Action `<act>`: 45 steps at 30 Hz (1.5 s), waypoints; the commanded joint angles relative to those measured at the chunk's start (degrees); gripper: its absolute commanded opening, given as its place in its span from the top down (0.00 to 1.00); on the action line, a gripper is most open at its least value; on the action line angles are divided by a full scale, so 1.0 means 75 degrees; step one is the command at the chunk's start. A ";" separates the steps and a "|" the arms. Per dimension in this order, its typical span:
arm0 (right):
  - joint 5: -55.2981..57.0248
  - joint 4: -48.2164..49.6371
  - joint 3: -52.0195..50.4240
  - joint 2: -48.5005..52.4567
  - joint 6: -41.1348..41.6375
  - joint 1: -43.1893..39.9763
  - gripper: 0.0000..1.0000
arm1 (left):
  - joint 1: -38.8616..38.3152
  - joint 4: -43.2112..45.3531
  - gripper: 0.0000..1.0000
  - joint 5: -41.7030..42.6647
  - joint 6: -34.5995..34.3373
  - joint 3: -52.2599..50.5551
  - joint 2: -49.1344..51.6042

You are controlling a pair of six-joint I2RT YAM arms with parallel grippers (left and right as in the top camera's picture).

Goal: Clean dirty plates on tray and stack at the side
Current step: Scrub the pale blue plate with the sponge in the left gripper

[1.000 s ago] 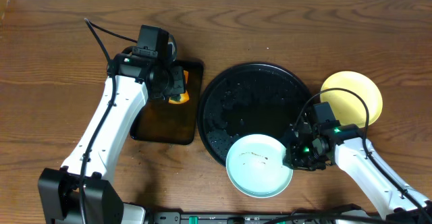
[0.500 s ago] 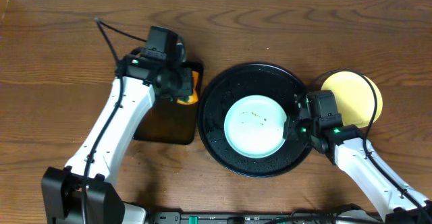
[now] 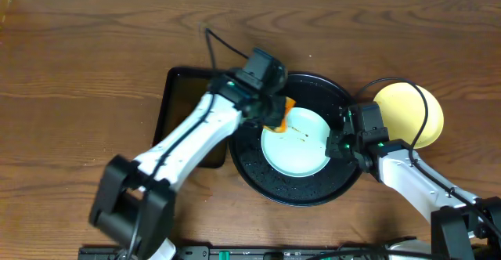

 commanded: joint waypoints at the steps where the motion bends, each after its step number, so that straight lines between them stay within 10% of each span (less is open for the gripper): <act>1: 0.0050 0.0017 0.0023 0.0114 0.0087 0.0058 0.99 | -0.0490 0.0458 0.92 0.0772 -0.0251 0.0047 0.0527; 17: 0.0012 0.0015 0.0023 0.0114 0.0087 0.0058 0.99 | -0.1390 0.1591 0.92 0.1239 -0.0705 0.0047 0.1888; 23: -0.0038 -0.0006 0.0023 0.0114 0.0085 0.0058 0.99 | -0.1268 0.1326 0.92 -0.0201 -0.0699 0.0047 0.2081; 45: 0.0592 0.0431 0.0023 0.0114 -0.0131 0.0058 0.99 | 0.0114 -0.0119 0.93 -0.1096 -0.0297 0.0050 0.0131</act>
